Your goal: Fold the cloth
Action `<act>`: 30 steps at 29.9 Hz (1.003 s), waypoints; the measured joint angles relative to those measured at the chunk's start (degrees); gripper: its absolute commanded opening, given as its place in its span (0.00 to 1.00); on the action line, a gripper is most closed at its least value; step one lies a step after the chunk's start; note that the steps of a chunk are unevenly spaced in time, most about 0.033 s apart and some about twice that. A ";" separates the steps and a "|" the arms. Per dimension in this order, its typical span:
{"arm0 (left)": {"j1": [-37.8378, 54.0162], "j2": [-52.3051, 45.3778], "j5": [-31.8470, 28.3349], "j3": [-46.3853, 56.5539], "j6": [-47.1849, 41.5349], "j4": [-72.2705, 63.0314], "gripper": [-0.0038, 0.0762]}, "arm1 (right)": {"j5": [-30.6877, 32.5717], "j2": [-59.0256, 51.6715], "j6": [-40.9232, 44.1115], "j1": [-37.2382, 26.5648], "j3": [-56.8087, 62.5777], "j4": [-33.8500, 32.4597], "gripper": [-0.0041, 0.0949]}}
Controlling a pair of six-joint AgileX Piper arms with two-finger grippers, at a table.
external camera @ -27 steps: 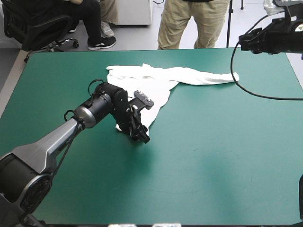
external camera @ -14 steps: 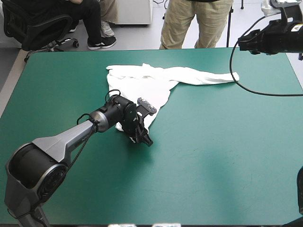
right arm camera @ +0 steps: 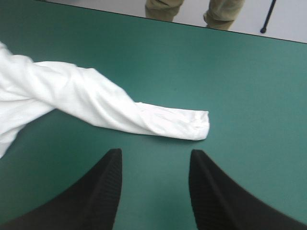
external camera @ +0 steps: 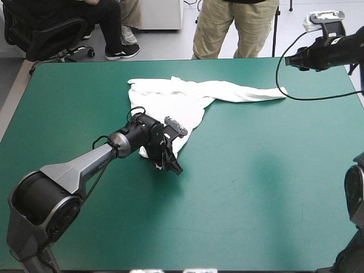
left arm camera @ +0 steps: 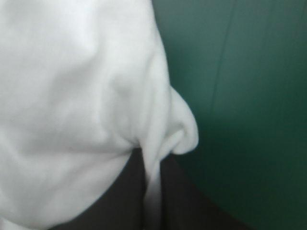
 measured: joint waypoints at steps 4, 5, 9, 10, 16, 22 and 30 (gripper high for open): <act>0.00 0.00 0.13 0.00 0.00 0.00 0.04 | -5.59 6.36 2.25 0.00 0.16 -2.75 0.48; 0.00 0.00 0.12 -0.04 0.00 0.00 0.04 | -6.59 8.01 2.70 0.00 0.16 -3.11 0.50; 0.00 0.06 0.24 -0.06 0.00 0.00 0.04 | -9.92 13.66 5.16 0.00 0.22 -4.43 0.61; 0.00 0.06 0.24 -0.06 0.00 0.00 0.04 | -10.60 15.00 5.83 0.00 0.22 -4.70 0.63; 0.00 0.06 0.28 -0.11 0.00 0.00 0.04 | -15.35 21.24 7.37 0.00 0.33 -4.11 0.63; 0.00 0.06 0.28 -0.11 0.00 0.00 0.04 | -19.44 24.76 7.48 0.00 0.33 -2.17 0.61; 0.00 0.06 0.28 -0.11 0.00 0.00 0.04 | -20.26 28.15 5.54 0.31 0.13 1.81 0.15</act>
